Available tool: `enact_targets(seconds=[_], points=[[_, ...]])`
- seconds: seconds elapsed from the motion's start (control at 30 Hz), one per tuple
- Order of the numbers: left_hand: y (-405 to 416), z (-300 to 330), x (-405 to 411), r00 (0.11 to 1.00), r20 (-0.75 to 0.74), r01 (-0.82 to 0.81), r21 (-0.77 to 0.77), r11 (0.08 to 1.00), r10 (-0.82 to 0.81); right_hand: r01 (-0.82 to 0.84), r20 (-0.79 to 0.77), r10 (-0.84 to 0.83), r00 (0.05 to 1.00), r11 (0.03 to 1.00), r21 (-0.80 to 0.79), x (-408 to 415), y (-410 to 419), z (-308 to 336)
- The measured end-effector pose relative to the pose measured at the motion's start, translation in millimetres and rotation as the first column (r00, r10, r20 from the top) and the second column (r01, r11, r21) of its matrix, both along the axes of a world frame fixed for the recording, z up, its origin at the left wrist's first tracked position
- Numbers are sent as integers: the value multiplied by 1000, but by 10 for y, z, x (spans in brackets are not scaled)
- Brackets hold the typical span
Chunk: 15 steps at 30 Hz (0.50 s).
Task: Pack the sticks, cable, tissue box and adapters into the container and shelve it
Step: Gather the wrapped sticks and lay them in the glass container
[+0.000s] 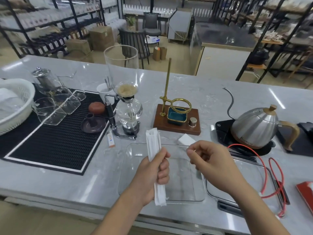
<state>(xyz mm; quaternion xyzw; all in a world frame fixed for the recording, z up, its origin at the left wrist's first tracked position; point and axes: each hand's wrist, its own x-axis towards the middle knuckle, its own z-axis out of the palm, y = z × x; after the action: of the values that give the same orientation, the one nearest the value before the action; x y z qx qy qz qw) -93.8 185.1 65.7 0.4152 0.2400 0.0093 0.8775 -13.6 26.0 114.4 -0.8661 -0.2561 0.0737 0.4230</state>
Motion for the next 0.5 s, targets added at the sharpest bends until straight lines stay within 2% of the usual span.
enact_targets(seconds=[0.13,0.23,0.37,0.5], points=[[257,24,-13,993,-79,106,184,977,-93,-44,147,52,988,997,-57,-29,201,42],[385,37,14,969,-150,238,355,904,-197,-90,328,131,936,986,-139,-50,341,36],[518,51,123,934,-229,356,639,682,-273,-128,614,308,727,939,-319,-31,494,-46],[614,110,208,890,-258,431,745,510,-376,-52,678,422,602,868,-494,-5,597,-104]])
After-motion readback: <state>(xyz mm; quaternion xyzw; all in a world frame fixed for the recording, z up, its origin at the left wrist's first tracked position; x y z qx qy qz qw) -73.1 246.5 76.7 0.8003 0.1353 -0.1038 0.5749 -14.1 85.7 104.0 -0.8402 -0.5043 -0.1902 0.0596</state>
